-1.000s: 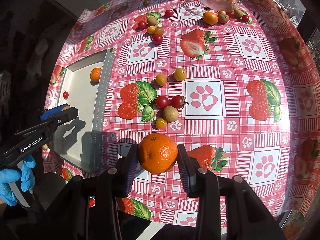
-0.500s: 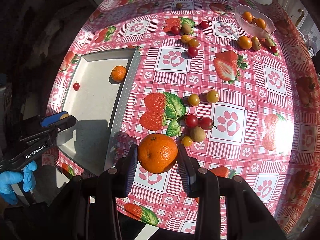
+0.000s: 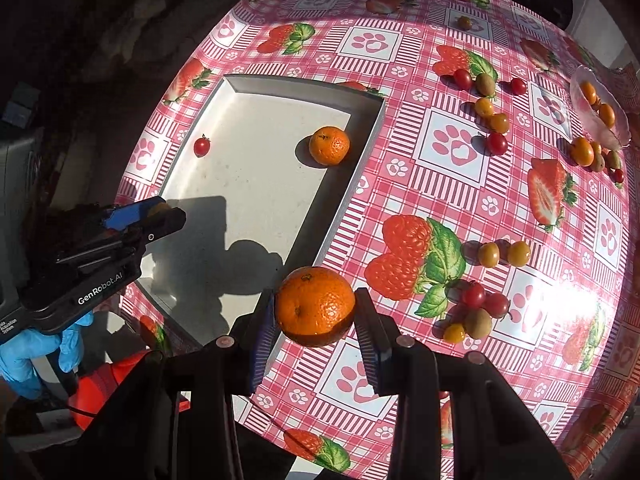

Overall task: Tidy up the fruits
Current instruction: 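Carry the tangerine and kiwi into the white tray and open both tools, then grasp a red cherry tomato with the right tool while the left grasps a yellow one, then carry both cherry tomatoes into the white tray and open both tools, then grasp a yellow cherry tomato with the right tool while the left grasps a red one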

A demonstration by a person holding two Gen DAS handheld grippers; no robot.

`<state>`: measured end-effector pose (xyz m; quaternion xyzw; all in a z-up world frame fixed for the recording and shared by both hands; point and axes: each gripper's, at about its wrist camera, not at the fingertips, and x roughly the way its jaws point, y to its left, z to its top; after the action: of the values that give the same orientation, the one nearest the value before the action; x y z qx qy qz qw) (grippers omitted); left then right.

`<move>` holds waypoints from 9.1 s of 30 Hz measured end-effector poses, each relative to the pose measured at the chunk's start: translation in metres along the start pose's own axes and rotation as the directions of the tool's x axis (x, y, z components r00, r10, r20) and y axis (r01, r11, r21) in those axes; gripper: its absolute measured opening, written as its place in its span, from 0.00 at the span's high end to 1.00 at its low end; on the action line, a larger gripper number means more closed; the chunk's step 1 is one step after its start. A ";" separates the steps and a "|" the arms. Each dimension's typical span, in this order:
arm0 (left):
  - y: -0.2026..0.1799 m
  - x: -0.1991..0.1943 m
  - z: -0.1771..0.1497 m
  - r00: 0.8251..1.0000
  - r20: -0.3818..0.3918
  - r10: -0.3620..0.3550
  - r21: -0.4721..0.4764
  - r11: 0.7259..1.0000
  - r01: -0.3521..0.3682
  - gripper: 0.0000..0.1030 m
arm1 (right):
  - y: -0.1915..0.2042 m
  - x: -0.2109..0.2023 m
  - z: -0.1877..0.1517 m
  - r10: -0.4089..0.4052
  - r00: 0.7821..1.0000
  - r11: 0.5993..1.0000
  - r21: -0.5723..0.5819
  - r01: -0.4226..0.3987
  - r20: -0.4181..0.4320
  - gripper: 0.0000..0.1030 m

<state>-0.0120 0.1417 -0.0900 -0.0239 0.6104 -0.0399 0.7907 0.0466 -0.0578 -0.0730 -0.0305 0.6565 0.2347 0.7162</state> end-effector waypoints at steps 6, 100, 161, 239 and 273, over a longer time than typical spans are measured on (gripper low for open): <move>0.010 0.025 -0.001 0.998 -0.046 0.038 -0.011 0.999 -0.038 0.70 | 0.021 0.037 0.020 0.007 0.997 0.999 -0.045 -0.011 -0.078 0.59; -0.270 0.109 0.056 0.994 -0.113 -0.008 0.466 0.883 0.060 0.64 | -0.073 0.072 -0.100 -0.162 0.987 0.963 0.218 0.159 -0.007 0.79; -0.033 0.010 0.003 0.999 -0.025 -0.039 0.017 0.999 0.039 0.77 | -0.032 0.011 -0.032 0.003 1.000 0.989 0.149 -0.007 0.030 0.79; -0.154 0.021 0.022 1.000 -0.029 -0.001 0.284 0.959 0.009 0.39 | -0.162 0.007 -0.053 -0.088 0.996 0.882 0.462 0.093 -0.032 0.15; -0.234 0.083 0.038 0.992 -0.087 -0.089 0.306 0.945 0.112 0.39 | -0.198 0.030 0.016 -0.150 0.986 0.941 0.316 0.121 0.072 0.75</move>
<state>0.0380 -0.0991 -0.1398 0.0709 0.6227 -0.1765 0.7590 0.1370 -0.2186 -0.1521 0.0485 0.6468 0.0799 0.7569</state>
